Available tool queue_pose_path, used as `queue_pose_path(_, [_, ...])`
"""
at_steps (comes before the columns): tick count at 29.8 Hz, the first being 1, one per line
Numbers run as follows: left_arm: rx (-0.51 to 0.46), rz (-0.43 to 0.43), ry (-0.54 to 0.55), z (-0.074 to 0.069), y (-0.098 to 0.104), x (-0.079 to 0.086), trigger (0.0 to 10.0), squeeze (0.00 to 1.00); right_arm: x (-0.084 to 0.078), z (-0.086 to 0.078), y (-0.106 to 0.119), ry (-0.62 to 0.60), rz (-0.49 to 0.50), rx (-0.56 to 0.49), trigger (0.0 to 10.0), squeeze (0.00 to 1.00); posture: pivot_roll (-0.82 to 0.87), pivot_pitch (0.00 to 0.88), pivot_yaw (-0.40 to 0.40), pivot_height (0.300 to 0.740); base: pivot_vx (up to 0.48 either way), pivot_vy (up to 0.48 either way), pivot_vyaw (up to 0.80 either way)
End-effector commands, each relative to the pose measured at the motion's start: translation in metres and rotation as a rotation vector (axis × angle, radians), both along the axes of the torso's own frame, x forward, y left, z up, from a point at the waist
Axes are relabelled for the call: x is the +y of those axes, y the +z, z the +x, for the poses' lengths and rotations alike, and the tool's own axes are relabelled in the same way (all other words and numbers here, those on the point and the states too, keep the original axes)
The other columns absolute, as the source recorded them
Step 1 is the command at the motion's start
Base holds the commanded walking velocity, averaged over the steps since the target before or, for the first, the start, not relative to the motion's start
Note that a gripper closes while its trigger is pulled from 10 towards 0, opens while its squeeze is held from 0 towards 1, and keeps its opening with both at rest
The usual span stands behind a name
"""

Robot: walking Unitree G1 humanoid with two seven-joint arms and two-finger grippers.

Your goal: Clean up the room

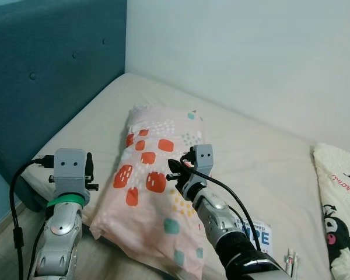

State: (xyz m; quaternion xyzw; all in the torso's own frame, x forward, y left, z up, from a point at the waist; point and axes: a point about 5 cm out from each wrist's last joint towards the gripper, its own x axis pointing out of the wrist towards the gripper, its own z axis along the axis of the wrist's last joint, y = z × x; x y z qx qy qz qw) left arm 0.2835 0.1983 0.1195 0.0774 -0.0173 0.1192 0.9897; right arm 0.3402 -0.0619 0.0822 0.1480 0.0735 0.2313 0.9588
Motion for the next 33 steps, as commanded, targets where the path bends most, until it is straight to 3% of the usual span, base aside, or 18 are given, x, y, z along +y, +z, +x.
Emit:
queue_pose_path(1, [0.041,-0.008,0.007,-0.0032,-0.0089,0.0001,10.0,0.00,-0.0018,-0.0039,-0.0084,-0.003,0.008,0.039,10.0,0.00,0.14,0.000,-0.101,0.720,0.000,0.000,0.00])
queue_pose_path(25, [0.063,-0.012,0.027,-0.0075,-0.0158,0.0023,10.0,0.00,-0.0085,0.0006,-0.0053,-0.011,0.001,0.041,10.0,0.00,0.14,0.000,-0.117,0.640,0.000,0.000,0.00])
queue_pose_path(33, [0.072,-0.011,0.028,-0.0085,-0.0175,0.0022,10.0,0.00,-0.0101,-0.0001,-0.0070,-0.022,-0.006,0.046,10.0,0.00,0.13,0.004,-0.119,0.635,0.000,0.000,0.00])
